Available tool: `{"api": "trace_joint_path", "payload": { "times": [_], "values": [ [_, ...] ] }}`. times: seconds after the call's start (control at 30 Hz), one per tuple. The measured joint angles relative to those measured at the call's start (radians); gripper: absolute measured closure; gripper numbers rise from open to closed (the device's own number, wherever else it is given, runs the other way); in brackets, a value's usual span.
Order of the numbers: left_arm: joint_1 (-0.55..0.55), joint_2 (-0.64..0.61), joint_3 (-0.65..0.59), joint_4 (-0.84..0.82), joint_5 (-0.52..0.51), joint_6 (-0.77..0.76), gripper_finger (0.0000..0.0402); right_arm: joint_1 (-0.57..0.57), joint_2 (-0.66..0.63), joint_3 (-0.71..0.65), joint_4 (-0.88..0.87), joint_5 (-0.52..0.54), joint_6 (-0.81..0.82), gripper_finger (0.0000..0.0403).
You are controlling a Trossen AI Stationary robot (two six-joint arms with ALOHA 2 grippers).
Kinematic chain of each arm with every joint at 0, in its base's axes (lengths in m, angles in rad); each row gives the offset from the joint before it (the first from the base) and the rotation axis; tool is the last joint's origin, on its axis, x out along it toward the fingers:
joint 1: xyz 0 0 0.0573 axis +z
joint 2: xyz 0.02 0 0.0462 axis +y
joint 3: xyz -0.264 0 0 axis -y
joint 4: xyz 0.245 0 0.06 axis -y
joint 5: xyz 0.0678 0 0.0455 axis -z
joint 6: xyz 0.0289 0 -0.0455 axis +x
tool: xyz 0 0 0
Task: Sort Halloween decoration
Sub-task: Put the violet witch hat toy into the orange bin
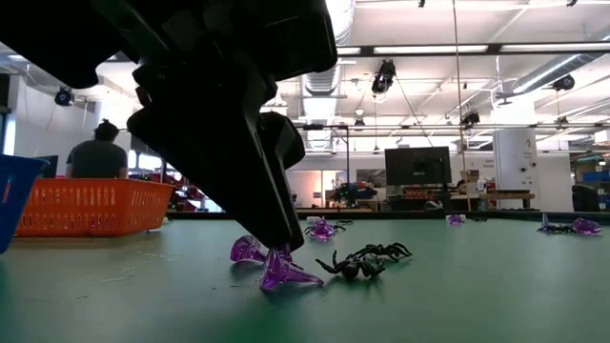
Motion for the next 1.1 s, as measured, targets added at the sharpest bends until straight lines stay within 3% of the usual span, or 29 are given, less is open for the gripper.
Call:
{"api": "trace_joint_path", "payload": {
  "times": [0.23,0.5,0.8,0.93,1.1],
  "values": [
    [0.002,0.000,-0.006,-0.007,0.012,0.006,0.0390,0.000,0.000,0.000,0.000,0.000,0.000,0.0321],
    [0.003,0.000,0.014,-0.036,0.011,0.006,0.0400,0.000,0.000,0.000,-0.001,0.000,0.000,0.0321],
    [0.006,-0.046,0.152,-0.377,-0.019,0.097,0.0401,0.000,0.000,0.000,-0.002,0.038,0.002,0.0321],
    [0.007,-0.086,0.168,-0.450,-0.024,0.102,0.0401,0.000,0.000,0.000,0.000,0.066,-0.002,0.0321],
    [0.009,-0.157,0.138,-0.573,-0.122,0.101,0.0401,0.000,0.000,0.000,0.002,0.072,-0.019,0.0321]
  ]
}}
